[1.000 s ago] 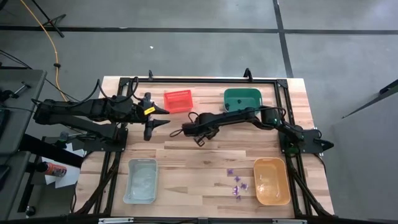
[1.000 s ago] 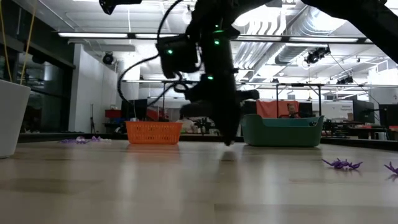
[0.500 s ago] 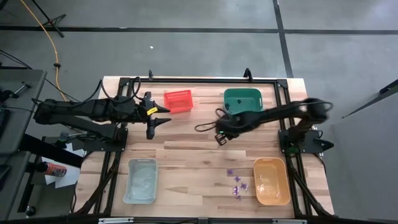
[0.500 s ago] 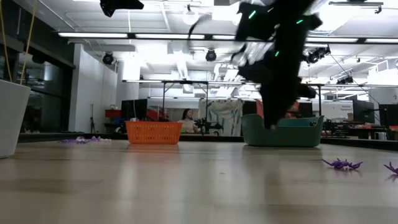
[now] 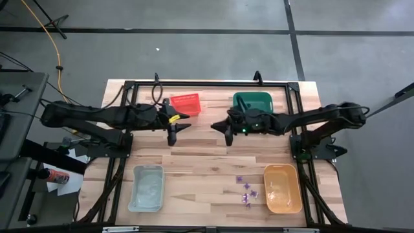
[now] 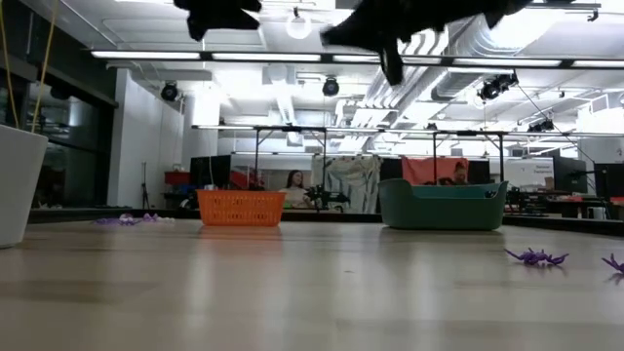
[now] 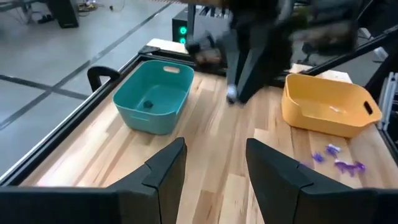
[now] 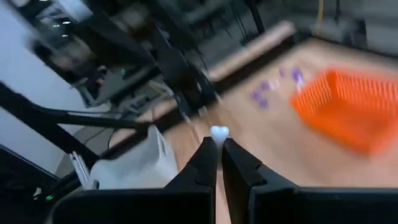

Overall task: Sort Halloween decoration
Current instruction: Put the white bone toy into the yellow bin

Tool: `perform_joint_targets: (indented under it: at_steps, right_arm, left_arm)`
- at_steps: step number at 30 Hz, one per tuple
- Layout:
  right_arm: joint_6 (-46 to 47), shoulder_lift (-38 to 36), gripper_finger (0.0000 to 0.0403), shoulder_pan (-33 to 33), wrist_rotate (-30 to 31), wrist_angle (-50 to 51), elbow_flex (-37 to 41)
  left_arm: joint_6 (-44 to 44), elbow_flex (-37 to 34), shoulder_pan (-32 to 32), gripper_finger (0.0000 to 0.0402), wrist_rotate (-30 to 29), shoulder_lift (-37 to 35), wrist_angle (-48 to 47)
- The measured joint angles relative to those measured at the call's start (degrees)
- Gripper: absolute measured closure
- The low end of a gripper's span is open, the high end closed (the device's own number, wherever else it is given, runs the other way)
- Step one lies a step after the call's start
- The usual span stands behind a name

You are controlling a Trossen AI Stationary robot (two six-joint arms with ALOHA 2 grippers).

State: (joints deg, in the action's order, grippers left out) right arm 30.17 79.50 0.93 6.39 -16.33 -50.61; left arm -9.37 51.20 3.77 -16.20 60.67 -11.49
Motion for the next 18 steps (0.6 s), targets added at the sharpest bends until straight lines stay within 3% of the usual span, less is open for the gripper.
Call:
perform_joint_targets:
  at_steps: [8,18]
  right_arm:
    - [-11.57,-0.01,0.0402,0.0,-1.2,-0.39,-6.39]
    - [-15.91,-0.02,0.0402,0.0,-3.26,-0.25,-7.93]
  left_arm:
    - [-0.04,0.0,0.04,0.0245,6.61,2.64,11.68]
    - [0.05,0.02,0.0,0.0245,6.64,1.19,11.95]
